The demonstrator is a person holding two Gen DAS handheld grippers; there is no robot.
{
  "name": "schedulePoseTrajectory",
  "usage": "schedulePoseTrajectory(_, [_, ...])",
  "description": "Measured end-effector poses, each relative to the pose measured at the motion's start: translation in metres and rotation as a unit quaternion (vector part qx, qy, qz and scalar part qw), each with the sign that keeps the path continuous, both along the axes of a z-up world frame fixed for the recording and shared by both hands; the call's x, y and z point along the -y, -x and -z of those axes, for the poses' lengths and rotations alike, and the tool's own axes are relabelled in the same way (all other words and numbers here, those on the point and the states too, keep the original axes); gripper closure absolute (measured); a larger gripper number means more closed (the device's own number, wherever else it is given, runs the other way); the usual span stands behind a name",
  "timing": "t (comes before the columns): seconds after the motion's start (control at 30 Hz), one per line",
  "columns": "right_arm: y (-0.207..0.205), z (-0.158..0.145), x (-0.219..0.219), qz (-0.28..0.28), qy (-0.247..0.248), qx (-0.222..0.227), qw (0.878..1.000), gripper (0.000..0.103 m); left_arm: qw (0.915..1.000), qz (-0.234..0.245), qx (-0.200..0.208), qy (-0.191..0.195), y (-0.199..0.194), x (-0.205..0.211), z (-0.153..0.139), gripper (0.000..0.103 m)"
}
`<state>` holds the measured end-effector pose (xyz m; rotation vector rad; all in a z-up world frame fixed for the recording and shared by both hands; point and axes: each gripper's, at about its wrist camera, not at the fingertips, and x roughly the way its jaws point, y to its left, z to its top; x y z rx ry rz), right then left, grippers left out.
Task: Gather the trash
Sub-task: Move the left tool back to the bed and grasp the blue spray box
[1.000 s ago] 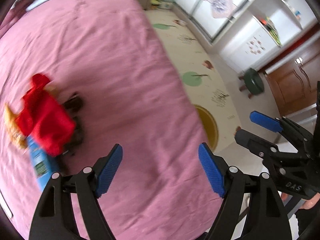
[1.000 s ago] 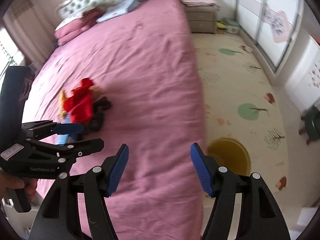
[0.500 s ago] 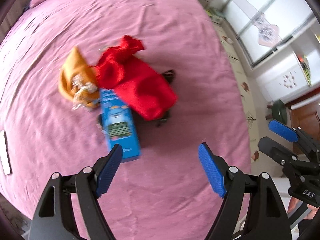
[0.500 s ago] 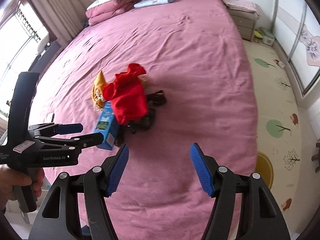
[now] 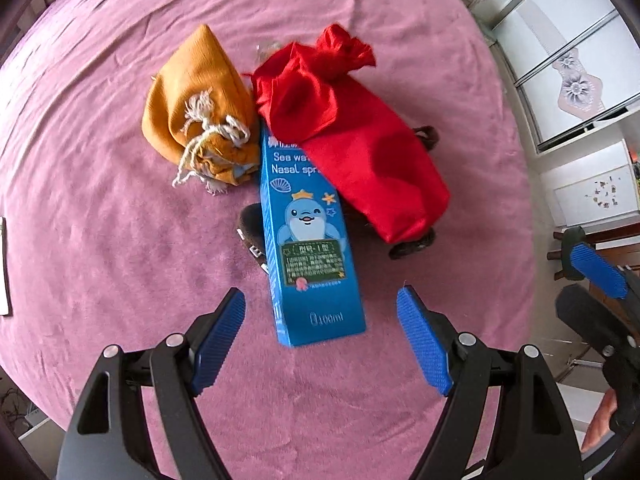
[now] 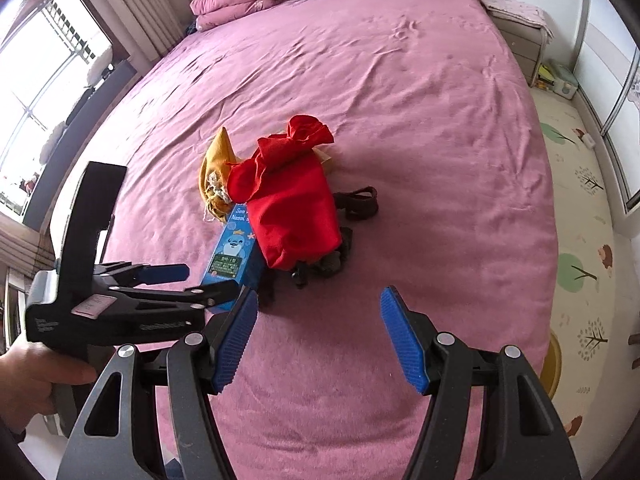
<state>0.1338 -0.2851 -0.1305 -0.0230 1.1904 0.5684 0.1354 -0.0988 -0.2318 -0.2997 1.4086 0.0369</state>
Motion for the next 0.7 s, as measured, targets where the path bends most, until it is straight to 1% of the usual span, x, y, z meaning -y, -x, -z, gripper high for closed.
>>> schedulePoseTrajectory(0.17, [-0.016,0.009,-0.007,-0.005,0.004,-0.008,1.000,0.040,0.9998,-0.007,-0.017,0.000,-0.014,-0.001,0.019,0.025])
schedulePoseTrajectory(0.23, [-0.019,0.012,-0.010,-0.006,0.005,-0.010,1.000,0.040,0.9996,-0.011,-0.027,0.002,-0.020,-0.002,0.027,0.029])
schedulePoseTrajectory(0.3, [-0.024,0.015,-0.012,-0.009,0.006,-0.013,1.000,0.040,0.9991,-0.015,-0.037,0.010,-0.024,-0.004,0.035,0.043])
schedulePoseTrajectory(0.33, [-0.026,0.016,-0.014,-0.010,0.006,-0.015,1.000,0.040,0.9989,-0.017,-0.042,0.012,-0.027,-0.004,0.037,0.047])
schedulePoseTrajectory(0.37, [-0.028,0.018,-0.016,-0.011,0.006,-0.017,1.000,0.040,0.9986,-0.018,-0.048,0.014,-0.028,-0.005,0.040,0.047])
schedulePoseTrajectory(0.47, [-0.031,0.020,-0.021,-0.016,0.004,-0.021,1.000,0.040,0.9985,-0.017,-0.050,0.014,-0.030,-0.008,0.044,0.049])
schedulePoseTrajectory(0.57, [-0.033,0.023,-0.030,-0.025,0.002,-0.025,0.999,0.040,0.9986,-0.023,-0.042,0.020,-0.028,-0.015,0.041,0.052])
schedulePoseTrajectory(0.7, [-0.035,0.029,-0.045,-0.036,-0.002,-0.033,0.999,0.040,0.9984,-0.022,-0.033,0.040,-0.022,-0.028,0.034,0.053])
